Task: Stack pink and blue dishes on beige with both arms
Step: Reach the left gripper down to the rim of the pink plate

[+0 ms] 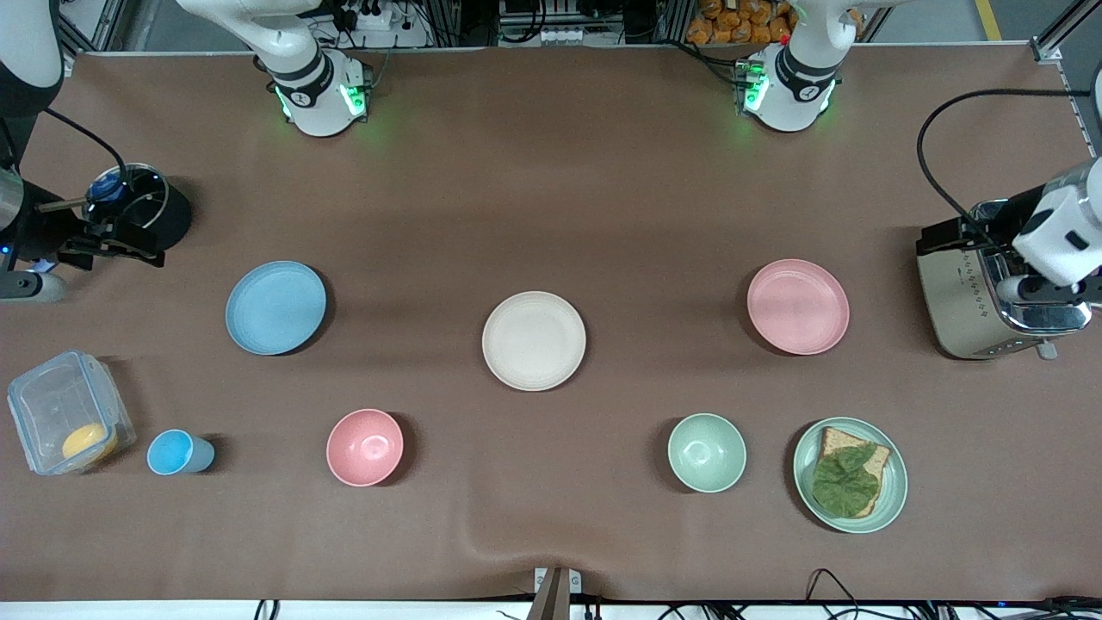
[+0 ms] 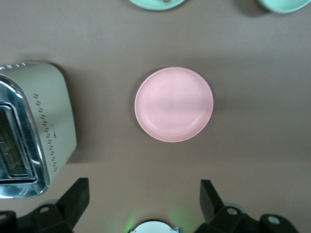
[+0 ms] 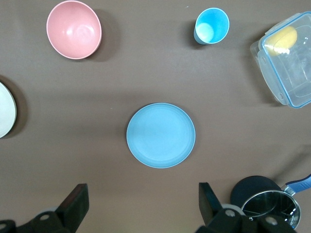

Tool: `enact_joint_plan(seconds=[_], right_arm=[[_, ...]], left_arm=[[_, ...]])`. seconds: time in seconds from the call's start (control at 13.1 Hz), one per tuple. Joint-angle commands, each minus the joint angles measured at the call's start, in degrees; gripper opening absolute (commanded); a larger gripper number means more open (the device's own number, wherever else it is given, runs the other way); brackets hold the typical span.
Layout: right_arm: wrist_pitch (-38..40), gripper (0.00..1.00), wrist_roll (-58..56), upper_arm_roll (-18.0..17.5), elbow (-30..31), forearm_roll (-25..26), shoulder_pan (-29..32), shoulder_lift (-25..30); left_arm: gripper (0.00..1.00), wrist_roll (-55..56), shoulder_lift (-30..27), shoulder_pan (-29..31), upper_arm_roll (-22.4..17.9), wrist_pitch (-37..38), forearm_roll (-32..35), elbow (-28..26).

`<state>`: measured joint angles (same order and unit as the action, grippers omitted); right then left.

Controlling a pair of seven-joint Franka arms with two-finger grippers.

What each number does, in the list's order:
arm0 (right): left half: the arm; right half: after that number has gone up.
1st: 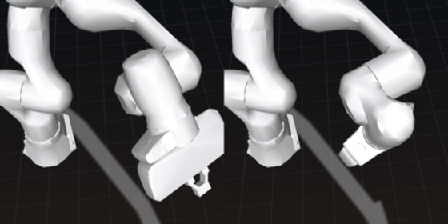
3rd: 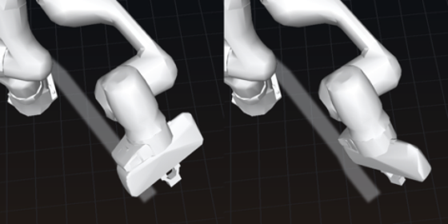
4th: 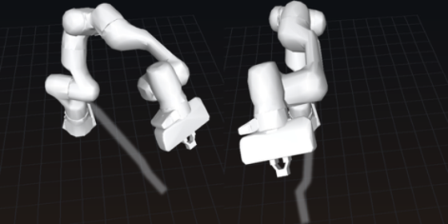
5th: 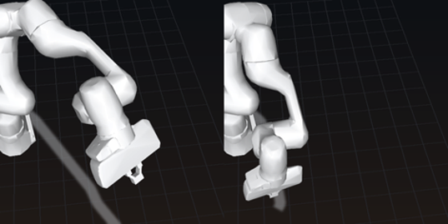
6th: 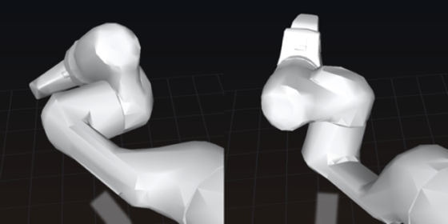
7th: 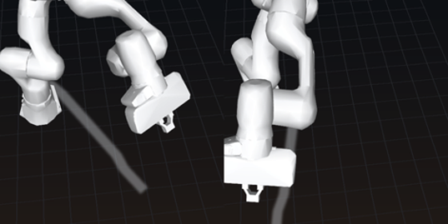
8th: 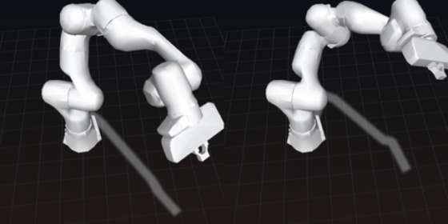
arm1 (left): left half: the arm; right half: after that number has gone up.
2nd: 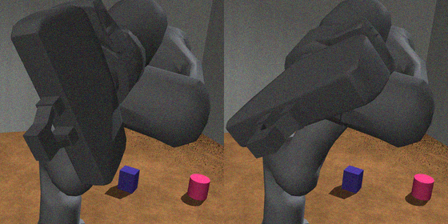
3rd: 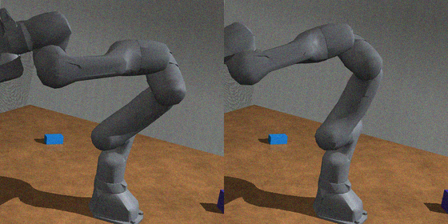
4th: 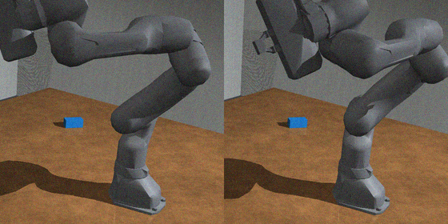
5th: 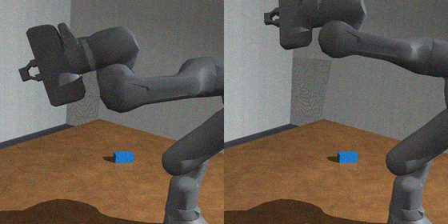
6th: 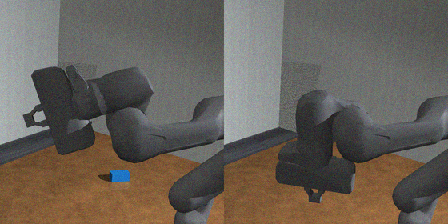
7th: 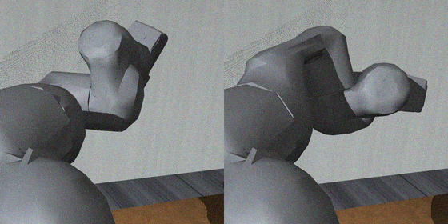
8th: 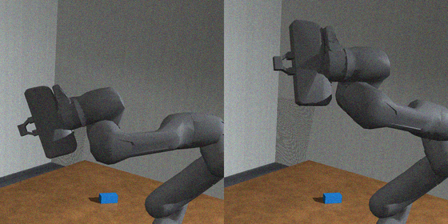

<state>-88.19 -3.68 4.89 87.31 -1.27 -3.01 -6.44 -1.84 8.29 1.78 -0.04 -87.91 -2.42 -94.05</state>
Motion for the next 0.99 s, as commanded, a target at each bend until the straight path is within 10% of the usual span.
enact_joint_plan(seconds=[0.0,0.46,0.92], right_arm=[[0.74,1.0,1.04,-0.05,-0.13,1.01,-0.15,0.55],[0.74,1.0,0.69,0.04,-0.13,1.01,0.03,0.46],[0.82,1.0,0.43,0.04,-0.13,1.01,0.29,0.46]], left_arm=[[1.0,-0.18,4.44,-0.11,0.39,-0.41,0.48,0.19],[1.0,-0.27,9.45,0.07,0.48,-21.84,1.19,-14.3],[1.0,-5.71,22.01,2.69,0.65,-24.86,0.31,-12.83]])
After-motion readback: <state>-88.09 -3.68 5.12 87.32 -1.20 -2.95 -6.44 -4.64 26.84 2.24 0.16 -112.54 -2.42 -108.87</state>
